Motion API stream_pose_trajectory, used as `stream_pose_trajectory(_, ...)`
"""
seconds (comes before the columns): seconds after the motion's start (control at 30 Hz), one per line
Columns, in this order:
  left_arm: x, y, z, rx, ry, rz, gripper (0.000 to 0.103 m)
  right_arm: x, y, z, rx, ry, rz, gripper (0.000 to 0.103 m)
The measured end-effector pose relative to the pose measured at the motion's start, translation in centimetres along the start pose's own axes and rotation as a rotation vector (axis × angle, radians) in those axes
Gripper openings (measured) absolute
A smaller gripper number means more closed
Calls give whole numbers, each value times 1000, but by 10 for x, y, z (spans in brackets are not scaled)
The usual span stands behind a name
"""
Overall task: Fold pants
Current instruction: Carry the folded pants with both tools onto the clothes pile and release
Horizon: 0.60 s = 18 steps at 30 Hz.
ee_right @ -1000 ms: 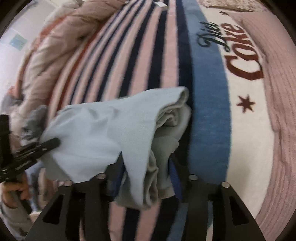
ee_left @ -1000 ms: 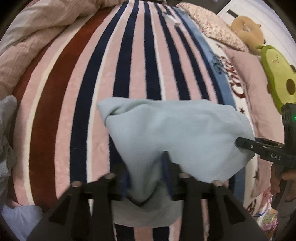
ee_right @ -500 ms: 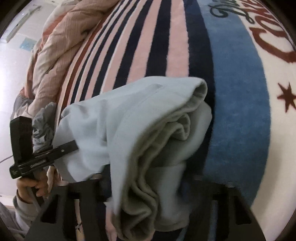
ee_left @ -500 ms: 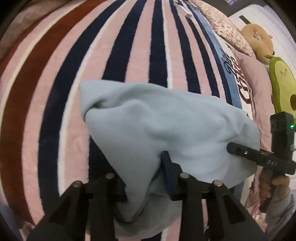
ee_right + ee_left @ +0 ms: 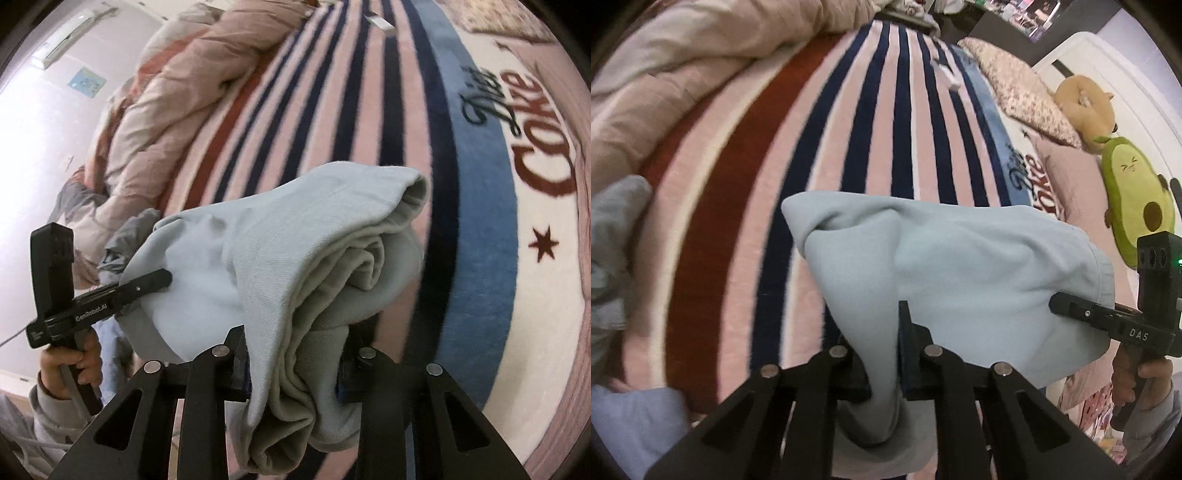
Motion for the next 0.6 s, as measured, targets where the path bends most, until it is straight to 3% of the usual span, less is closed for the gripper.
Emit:
stream_pose_trajectory(0.37, -62, 20, -116, 98, -55, -60, 7, -114, 13, -9, 1, -71, -76, 25)
stream_pose_trajectory(0.6, -116, 60, -186, 128, -115, -150, 7, -188, 36, 8, -59, -146, -119, 25)
Point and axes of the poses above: each gripper's, at about its wrist camera, not at the fingertips, and z roughly the way its jaws point, x to its right, y to its underside, the point moved 7 cm from there along z, roughly the way its jaws point, and after that the axes turned 3 degrees about z, right-handed, at the moved point
